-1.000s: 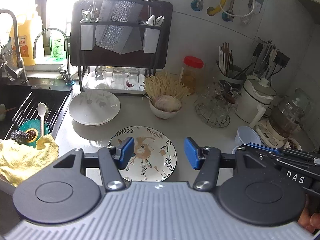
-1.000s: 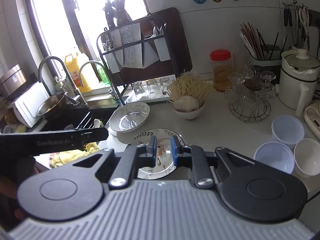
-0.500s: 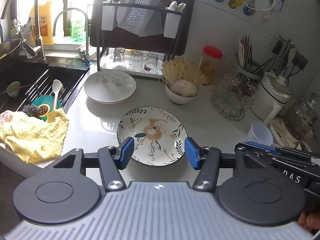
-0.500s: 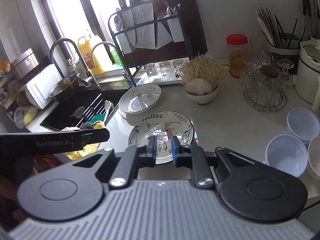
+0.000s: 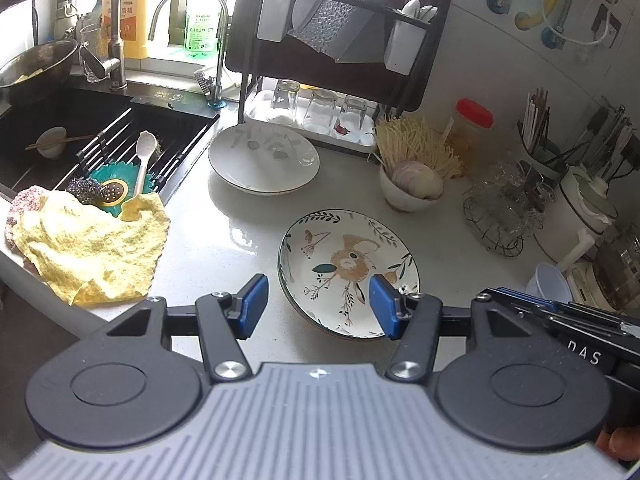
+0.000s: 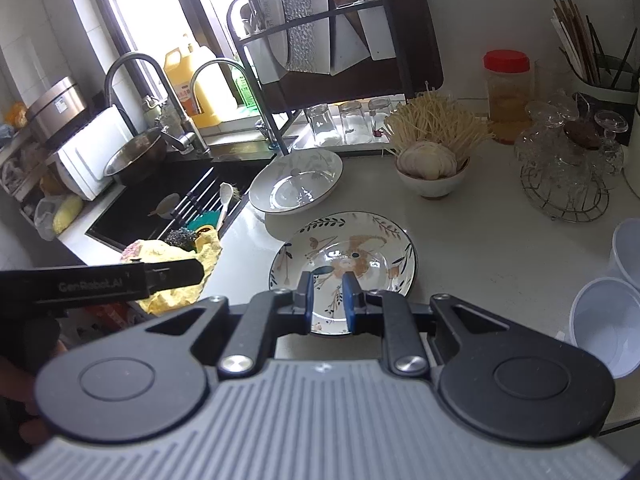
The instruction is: Organize plates and bowls
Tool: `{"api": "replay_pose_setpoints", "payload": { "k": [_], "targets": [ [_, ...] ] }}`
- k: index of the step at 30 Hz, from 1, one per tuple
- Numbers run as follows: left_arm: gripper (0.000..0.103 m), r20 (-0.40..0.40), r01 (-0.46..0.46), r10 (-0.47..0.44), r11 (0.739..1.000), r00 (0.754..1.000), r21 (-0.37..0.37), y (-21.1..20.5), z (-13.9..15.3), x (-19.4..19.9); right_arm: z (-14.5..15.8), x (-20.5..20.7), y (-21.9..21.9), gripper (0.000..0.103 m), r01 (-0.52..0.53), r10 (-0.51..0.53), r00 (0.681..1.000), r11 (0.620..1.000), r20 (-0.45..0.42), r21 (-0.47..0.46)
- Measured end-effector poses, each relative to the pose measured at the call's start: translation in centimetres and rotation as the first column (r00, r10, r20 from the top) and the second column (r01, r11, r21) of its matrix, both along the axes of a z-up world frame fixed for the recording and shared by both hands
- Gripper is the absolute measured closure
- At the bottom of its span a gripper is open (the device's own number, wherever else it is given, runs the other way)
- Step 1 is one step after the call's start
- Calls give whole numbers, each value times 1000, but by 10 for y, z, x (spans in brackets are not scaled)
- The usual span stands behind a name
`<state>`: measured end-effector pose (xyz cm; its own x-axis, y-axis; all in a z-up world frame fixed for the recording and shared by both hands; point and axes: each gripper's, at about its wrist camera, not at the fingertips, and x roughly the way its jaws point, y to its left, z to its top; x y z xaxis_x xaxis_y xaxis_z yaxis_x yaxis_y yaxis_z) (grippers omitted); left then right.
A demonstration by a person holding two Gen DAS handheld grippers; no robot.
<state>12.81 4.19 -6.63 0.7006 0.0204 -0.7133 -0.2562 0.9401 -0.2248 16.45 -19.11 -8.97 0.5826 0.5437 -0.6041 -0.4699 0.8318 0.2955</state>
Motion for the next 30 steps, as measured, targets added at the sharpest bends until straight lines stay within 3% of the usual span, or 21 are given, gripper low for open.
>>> {"api": "replay_pose_setpoints", "payload": {
  "k": [17,30],
  "targets": [
    [41,-89,19,-25,998,996,-63,100,-42,108,-17,87,83,84,43,-46,996,998,-77,-46],
    [41,-132,56,-67,995,989,-88,168,-77,181,-43,155,132,84,136,-149,975,987,-166,-91]
  ]
}}
